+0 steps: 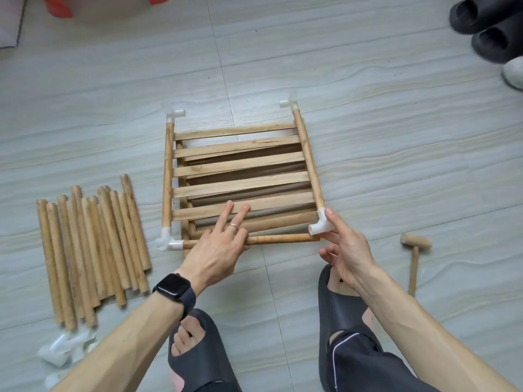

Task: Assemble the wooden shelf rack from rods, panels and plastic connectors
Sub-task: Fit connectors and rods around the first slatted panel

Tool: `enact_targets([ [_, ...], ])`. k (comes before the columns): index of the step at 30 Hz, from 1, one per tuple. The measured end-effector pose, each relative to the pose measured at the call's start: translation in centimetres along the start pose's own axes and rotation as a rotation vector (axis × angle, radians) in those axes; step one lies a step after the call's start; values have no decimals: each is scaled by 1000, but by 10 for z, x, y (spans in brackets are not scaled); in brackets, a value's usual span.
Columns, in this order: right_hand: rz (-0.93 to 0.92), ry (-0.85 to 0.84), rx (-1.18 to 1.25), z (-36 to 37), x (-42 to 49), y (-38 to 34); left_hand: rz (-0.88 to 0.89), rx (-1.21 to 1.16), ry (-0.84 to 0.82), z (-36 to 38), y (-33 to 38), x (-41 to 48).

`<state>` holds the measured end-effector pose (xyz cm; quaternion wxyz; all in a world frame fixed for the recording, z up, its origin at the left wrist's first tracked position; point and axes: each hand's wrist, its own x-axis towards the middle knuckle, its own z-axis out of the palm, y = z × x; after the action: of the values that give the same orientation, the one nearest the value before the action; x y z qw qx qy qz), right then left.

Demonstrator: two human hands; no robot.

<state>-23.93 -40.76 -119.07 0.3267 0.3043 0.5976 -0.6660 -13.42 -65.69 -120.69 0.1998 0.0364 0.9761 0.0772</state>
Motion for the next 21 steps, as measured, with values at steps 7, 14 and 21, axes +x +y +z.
enact_targets([
  [7,-228,98,-358,-10,3,-6,0,-7,-2,-4,-6,12],
  [14,-19,124,91,-23,7,-4,-1,-129,-48,7,-1,19],
  [21,-34,78,196,-17,4,8,-13,-142,-44,8,1,20],
])
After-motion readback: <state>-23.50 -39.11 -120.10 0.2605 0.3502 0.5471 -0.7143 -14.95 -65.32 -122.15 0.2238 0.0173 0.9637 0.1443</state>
